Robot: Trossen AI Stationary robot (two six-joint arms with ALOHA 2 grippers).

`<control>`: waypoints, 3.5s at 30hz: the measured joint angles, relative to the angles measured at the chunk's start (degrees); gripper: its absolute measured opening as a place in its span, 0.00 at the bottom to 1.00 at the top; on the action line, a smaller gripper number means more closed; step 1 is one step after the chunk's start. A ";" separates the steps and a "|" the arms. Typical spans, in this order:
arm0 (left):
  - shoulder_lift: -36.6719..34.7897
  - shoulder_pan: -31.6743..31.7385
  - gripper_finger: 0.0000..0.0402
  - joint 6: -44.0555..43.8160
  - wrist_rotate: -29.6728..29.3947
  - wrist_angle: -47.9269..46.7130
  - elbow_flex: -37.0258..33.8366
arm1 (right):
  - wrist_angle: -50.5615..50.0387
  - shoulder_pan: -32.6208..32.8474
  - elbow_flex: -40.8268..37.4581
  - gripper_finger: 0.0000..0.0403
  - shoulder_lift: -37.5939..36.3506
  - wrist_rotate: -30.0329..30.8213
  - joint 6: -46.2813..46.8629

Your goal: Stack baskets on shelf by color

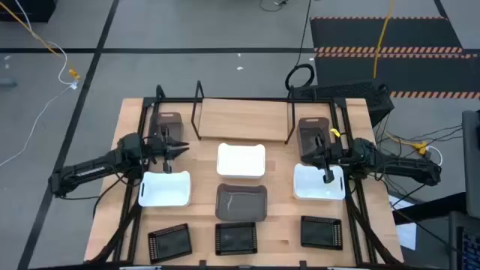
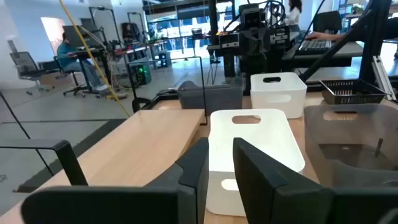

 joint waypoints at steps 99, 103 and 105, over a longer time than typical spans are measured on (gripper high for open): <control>0.00 0.00 0.19 -0.04 -0.02 0.04 0.00 | -23.90 0.00 23.92 0.22 25.30 12.07 11.98; 0.00 0.00 0.19 -0.25 -0.02 2.19 0.00 | -37.27 0.00 35.50 0.31 34.83 13.94 10.09; 0.02 -0.02 0.19 -0.33 0.00 2.36 0.00 | -45.11 0.00 40.61 0.35 39.45 16.28 8.32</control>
